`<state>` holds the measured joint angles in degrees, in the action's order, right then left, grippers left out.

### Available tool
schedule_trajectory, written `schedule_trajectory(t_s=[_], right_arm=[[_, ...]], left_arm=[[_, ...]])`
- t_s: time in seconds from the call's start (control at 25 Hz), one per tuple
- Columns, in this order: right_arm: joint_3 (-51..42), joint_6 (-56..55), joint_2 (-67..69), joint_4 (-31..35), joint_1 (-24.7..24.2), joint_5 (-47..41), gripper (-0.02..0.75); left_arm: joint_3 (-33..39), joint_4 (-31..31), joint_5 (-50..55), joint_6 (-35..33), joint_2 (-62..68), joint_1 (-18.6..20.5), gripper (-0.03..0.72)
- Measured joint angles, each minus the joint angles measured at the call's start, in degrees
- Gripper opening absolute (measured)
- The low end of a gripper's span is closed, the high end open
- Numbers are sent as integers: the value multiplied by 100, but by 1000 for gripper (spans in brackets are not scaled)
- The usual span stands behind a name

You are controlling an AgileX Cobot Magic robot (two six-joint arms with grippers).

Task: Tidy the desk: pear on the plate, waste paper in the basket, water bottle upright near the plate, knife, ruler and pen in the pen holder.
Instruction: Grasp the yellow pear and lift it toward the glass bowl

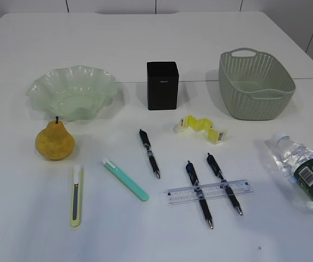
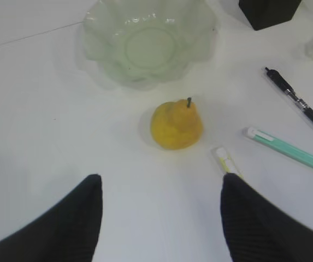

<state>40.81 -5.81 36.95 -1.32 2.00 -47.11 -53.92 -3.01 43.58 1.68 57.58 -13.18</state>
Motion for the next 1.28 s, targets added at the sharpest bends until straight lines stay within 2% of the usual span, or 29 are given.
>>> schedule_trajectory(t_s=[0.28, 0.6, 0.88, 1.28], right_arm=[[523, 0, 953, 0, 0, -221, 571], [775, 0, 1565, 0, 0, -656, 571], [776, 0, 1602, 0, 0, -715, 571], [776, 0, 1602, 0, 0, -749, 571]], left_arm=[[-1561, 0, 445, 150, 1968, -473, 501], [-2829, 22, 926, 556, 3856, -511, 540], [-2964, 242, 1113, 618, 4801, -511, 543], [-3004, 256, 917, 1148, 5481, -464, 543]])
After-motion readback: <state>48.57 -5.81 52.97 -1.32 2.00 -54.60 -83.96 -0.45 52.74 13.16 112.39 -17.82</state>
